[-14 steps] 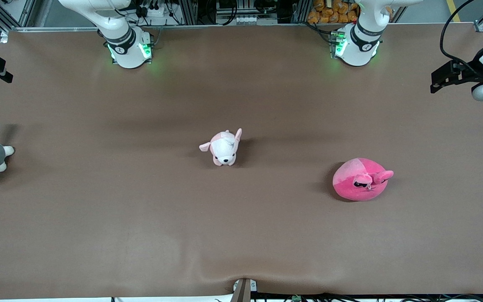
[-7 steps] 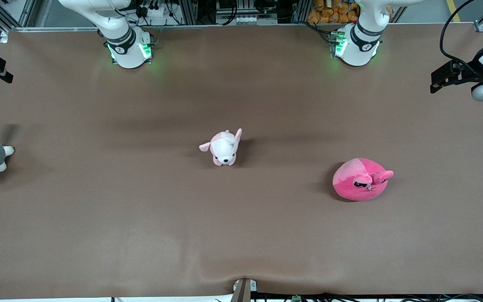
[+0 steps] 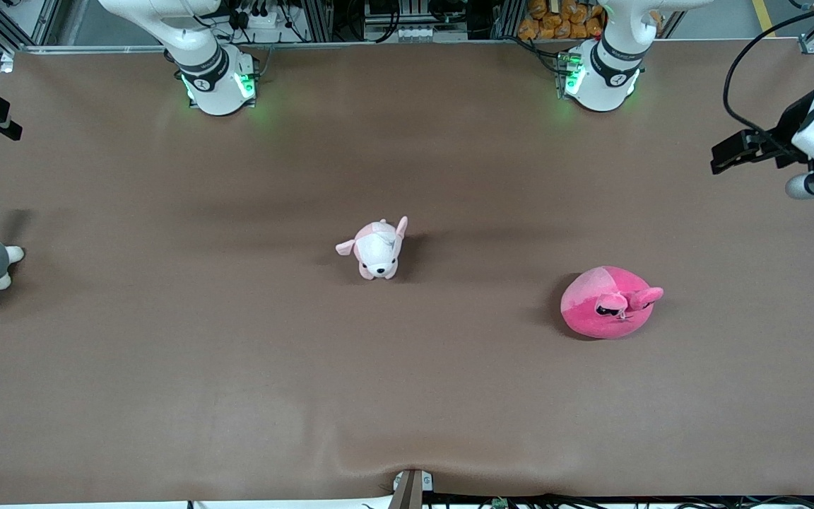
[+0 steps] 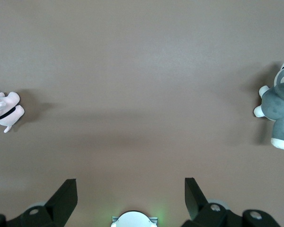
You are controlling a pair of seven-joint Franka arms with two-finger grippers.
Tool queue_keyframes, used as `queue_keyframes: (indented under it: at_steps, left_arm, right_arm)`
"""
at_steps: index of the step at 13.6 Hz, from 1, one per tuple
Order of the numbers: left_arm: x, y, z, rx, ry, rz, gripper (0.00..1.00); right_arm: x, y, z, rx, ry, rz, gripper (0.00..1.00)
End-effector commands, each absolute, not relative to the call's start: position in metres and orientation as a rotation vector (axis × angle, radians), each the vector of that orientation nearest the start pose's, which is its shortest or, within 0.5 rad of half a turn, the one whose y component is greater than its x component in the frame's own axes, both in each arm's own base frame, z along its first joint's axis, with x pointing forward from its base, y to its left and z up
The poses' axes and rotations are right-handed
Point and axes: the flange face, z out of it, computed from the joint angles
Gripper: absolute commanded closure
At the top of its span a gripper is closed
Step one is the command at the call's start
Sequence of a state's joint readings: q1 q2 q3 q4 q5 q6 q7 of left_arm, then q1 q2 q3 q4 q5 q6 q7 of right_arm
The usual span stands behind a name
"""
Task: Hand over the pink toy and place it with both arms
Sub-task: 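Reach the left gripper toward the pink plush toy's neck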
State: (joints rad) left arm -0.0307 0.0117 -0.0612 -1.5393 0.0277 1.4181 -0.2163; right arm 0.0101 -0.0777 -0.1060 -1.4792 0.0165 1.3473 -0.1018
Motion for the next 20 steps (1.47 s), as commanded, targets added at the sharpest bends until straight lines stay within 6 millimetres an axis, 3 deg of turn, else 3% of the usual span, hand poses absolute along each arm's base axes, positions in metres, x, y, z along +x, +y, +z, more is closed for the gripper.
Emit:
queue_keyframes:
  at_steps: [1,3,7,10,12,17,20]
  left_arm:
    - [0.546,-0.051,0.616,-3.113,-0.398,0.226,0.0]
    - [0.561,-0.057,0.607,-3.058,-0.668,0.236,0.0]
    - [0.586,-0.06,0.582,-2.943,-1.037,0.226,0.0]
    - [0.608,-0.055,0.544,-2.772,-1.409,0.248,0.0]
    - [0.615,-0.043,0.529,-2.712,-1.605,0.269,0.0]
    - [0.622,-0.043,0.472,-2.383,-2.107,0.194,0.0]
    - [0.616,-0.04,0.433,-2.183,-2.285,0.212,0.0]
  right_arm:
    - [0.506,-0.053,0.688,-3.108,-0.014,0.096,0.0]
    - [0.506,-0.054,0.688,-3.108,-0.014,0.098,0.0]
    - [0.507,-0.054,0.687,-3.109,-0.014,0.101,0.0]
    - [0.511,-0.052,0.682,-3.106,-0.017,0.115,0.0]
    - [0.51,-0.055,0.682,-3.106,-0.012,0.114,0.0]
    - [0.511,-0.055,0.681,-3.105,-0.012,0.117,0.0]
    - [0.511,-0.055,0.681,-3.105,-0.007,0.119,0.0]
